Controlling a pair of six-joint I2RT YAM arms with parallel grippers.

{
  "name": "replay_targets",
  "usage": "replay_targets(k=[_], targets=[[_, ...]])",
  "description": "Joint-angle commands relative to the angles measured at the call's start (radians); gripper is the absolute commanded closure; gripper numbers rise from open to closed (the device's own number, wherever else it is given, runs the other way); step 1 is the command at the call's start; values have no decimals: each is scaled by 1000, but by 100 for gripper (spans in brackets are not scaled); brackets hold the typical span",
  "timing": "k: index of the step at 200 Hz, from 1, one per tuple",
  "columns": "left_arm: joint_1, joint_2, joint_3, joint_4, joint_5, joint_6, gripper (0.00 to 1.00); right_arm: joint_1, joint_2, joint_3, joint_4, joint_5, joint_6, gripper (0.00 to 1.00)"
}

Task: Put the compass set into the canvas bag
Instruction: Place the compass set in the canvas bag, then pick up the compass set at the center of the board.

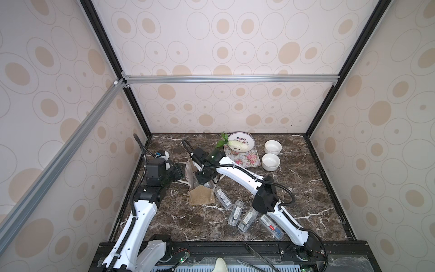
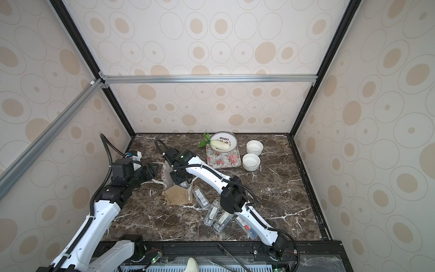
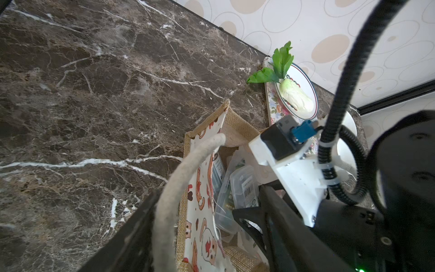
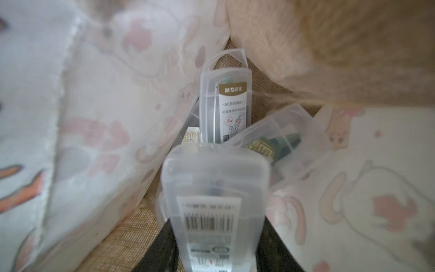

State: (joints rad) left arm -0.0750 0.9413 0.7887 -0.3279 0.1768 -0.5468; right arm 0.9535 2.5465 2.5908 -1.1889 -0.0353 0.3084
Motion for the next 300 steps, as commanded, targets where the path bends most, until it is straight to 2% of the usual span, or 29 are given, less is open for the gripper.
replay_targets(k=[1, 65, 119, 163, 209, 236, 271, 300], targets=[[-6, -13, -4, -10, -8, -12, 37, 6, 15, 37, -53, -15, 12, 52], [-7, -24, -13, -20, -16, -7, 37, 6, -81, 33, -32, -3, 9, 37], [-7, -10, -3, -16, -18, 2, 37, 4, -223, 27, 16, 3, -49, 31], [-6, 0, 3, -10, -16, 5, 39, -35, -365, -30, 35, 36, -71, 31], [-6, 19, -1, 7, -6, 5, 49, -132, -564, -282, 60, 88, -65, 32], [-6, 26, -2, 18, -3, 2, 56, -201, -693, -555, 113, 106, -69, 33], [-6, 35, -6, 29, -8, -2, 65, -276, -802, -848, 193, 45, -54, 33], [-5, 32, -7, 22, -37, -3, 76, -285, -806, -969, 204, -51, -68, 35]])
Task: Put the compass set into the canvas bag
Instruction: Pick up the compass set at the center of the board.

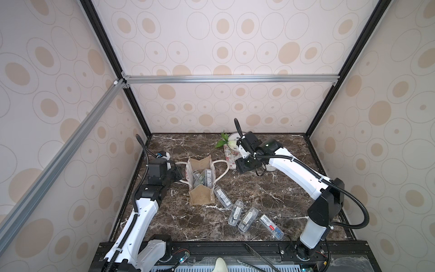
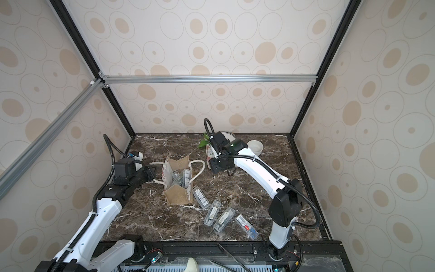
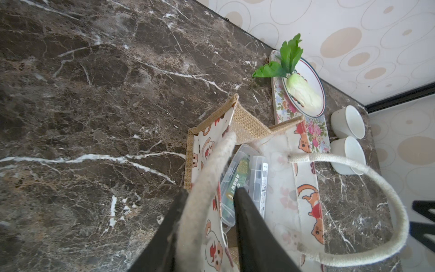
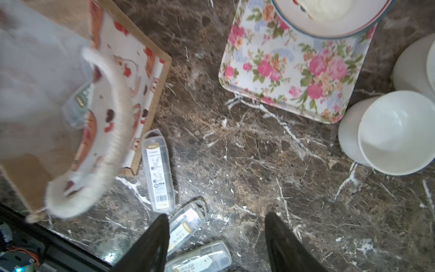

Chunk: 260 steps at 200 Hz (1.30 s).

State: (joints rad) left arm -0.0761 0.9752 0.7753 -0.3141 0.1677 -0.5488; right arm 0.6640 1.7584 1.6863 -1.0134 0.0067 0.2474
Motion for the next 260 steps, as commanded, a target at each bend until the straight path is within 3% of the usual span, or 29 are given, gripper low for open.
replay_targets(k=[1, 31, 66, 197, 209, 230, 260], targets=[[-5, -2, 6, 9, -29, -2, 76, 4, -18, -69, 29, -96, -7, 35], [-4, -15, 6, -5, -54, -9, 88, 27, -15, -166, 108, -171, -21, 36], [-1, -32, -3, -23, -81, -20, 100, 75, 54, -151, 115, -189, -51, 35], [46, -96, -10, -144, -143, -20, 100, 215, 294, 18, 42, -140, -96, 34], [48, -94, -7, -137, -133, -20, 85, 223, 313, 28, 37, -137, -92, 34], [50, -83, 2, -127, -112, -20, 72, 226, 346, 45, 20, -110, -79, 33], [50, -73, 16, -121, -96, -13, 62, 230, 379, 62, -5, -70, -72, 32]])
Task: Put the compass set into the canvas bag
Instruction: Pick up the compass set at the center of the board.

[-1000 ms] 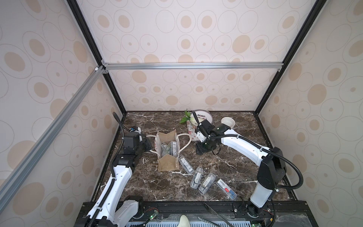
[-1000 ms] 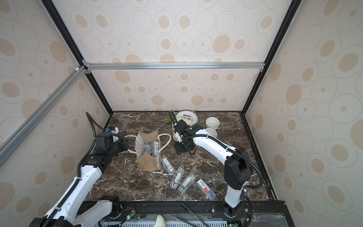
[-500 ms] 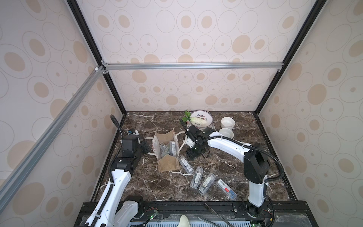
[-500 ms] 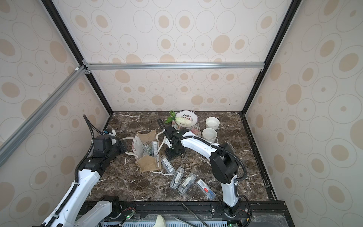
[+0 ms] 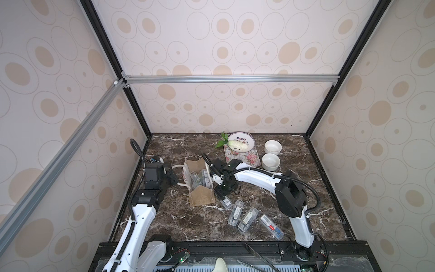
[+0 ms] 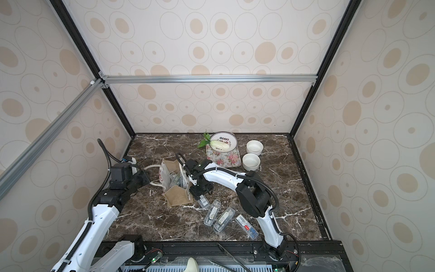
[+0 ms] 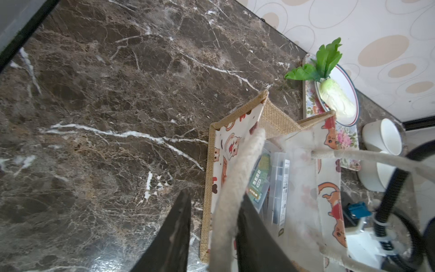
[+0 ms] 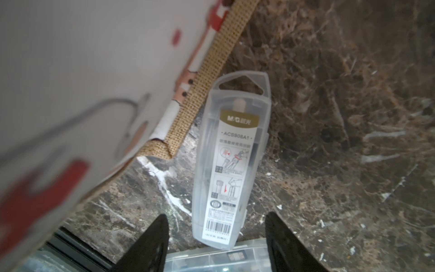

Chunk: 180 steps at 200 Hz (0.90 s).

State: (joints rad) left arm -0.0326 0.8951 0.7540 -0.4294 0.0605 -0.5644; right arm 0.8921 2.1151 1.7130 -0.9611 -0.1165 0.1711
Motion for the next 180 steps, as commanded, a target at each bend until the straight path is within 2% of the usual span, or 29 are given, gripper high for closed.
replay_targets(k=[1, 51, 138, 180], targets=[[6, 8, 38, -5, 11, 3, 62, 2, 23, 35, -59, 54, 4, 32], [6, 16, 43, 4, 25, 7, 56, 7, 85, 96, -105, 59, -10, 29], [6, 24, 38, 10, 24, 9, 55, 19, 215, 240, -222, 64, -45, 29], [6, 23, 35, 10, 21, 9, 55, 16, 281, 320, -292, 89, -39, 32]])
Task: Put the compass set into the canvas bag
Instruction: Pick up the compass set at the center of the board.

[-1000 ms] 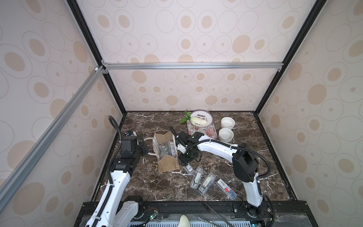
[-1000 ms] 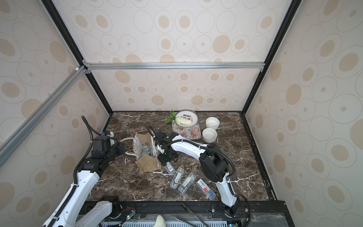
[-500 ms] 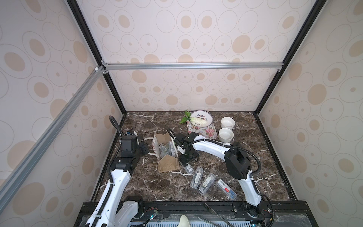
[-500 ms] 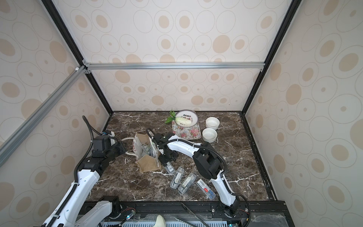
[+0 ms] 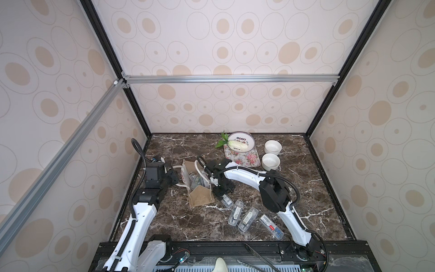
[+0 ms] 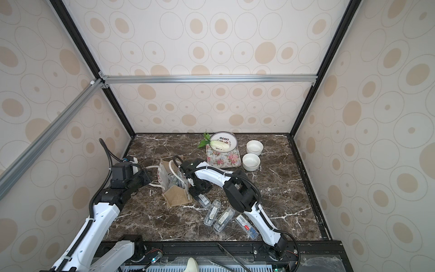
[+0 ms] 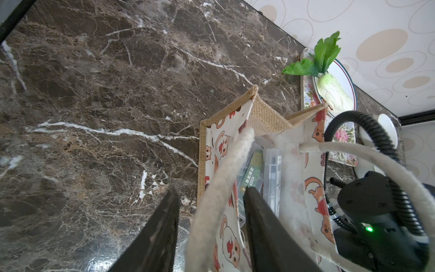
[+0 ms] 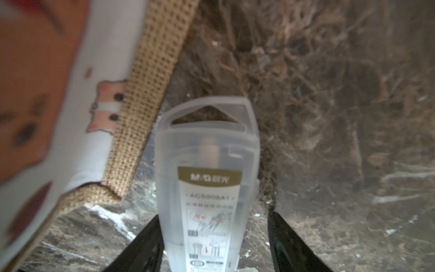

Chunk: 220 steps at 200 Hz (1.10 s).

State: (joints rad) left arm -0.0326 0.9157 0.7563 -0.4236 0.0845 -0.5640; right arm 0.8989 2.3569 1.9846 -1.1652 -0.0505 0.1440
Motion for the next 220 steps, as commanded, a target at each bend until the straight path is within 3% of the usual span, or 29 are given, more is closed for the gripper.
replay_targets(k=[1, 127, 220], targets=[[6, 3, 33, 5, -3, 9, 55, 10, 41, 51, -90, 24, -11, 32], [5, -9, 34, 4, -6, 10, 54, -83, -46, -64, -11, 19, 105, 53], [7, -16, 24, 28, 32, -5, 54, -266, -257, -197, 60, 85, 137, 57]])
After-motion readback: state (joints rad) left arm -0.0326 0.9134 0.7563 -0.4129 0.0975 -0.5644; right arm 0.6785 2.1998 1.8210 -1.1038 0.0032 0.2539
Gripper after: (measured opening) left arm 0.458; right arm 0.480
